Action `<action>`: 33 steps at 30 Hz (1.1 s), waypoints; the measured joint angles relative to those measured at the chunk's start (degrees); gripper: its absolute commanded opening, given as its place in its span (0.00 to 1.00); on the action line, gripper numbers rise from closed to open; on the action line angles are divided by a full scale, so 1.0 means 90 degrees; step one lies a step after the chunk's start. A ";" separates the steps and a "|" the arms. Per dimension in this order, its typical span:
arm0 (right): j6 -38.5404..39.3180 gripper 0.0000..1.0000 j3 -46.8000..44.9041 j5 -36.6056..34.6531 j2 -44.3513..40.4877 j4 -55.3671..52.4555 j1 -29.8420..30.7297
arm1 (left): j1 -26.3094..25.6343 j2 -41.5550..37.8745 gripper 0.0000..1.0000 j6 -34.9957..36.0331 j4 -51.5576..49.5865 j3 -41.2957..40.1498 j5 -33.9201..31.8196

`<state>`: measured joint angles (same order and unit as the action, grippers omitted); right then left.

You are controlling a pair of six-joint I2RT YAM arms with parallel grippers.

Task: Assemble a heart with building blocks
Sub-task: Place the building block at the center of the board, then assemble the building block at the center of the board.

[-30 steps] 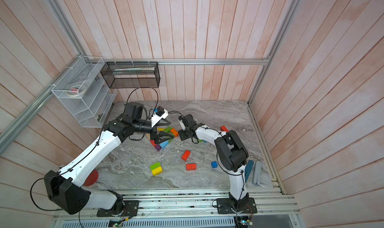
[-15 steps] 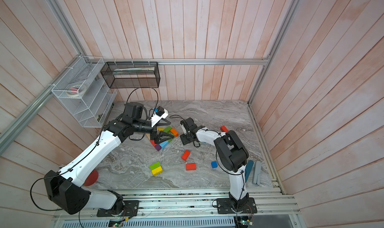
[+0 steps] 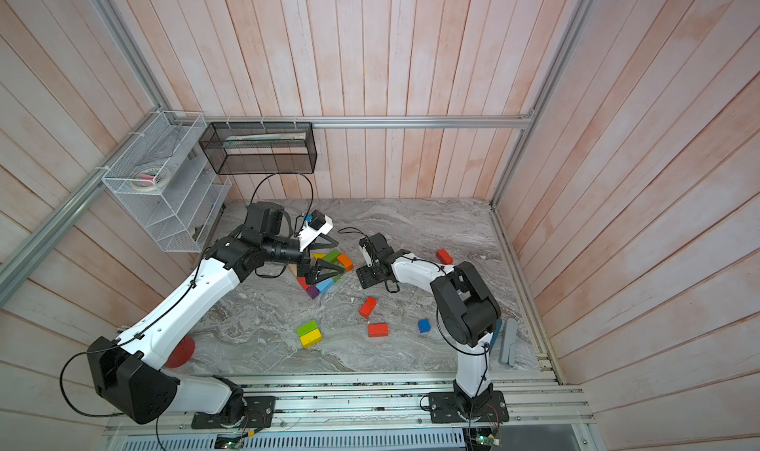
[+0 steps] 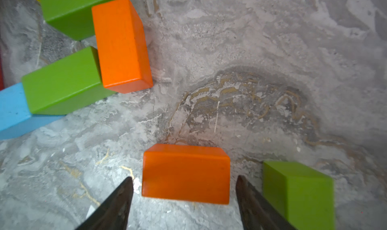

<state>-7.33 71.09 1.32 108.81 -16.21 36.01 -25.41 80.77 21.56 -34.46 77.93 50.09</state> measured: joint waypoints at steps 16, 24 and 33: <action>-0.0568 0.73 -0.0947 0.0508 -0.1056 0.0185 -0.0002 | 0.0000 0.0000 1.00 0.0000 0.0000 0.0000 0.0000; -0.0619 0.76 -0.0991 0.0457 -0.1039 0.0185 -0.0102 | 0.0000 0.0000 1.00 0.0000 0.0000 0.0000 0.0002; -0.0614 0.77 -0.0991 0.0187 -0.0804 0.0129 -0.0172 | 0.0000 0.0000 1.00 0.0002 0.0000 -0.0002 0.0000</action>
<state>-12.86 62.17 3.01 101.58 -15.05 34.46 -25.41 80.77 21.58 -34.46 77.91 50.09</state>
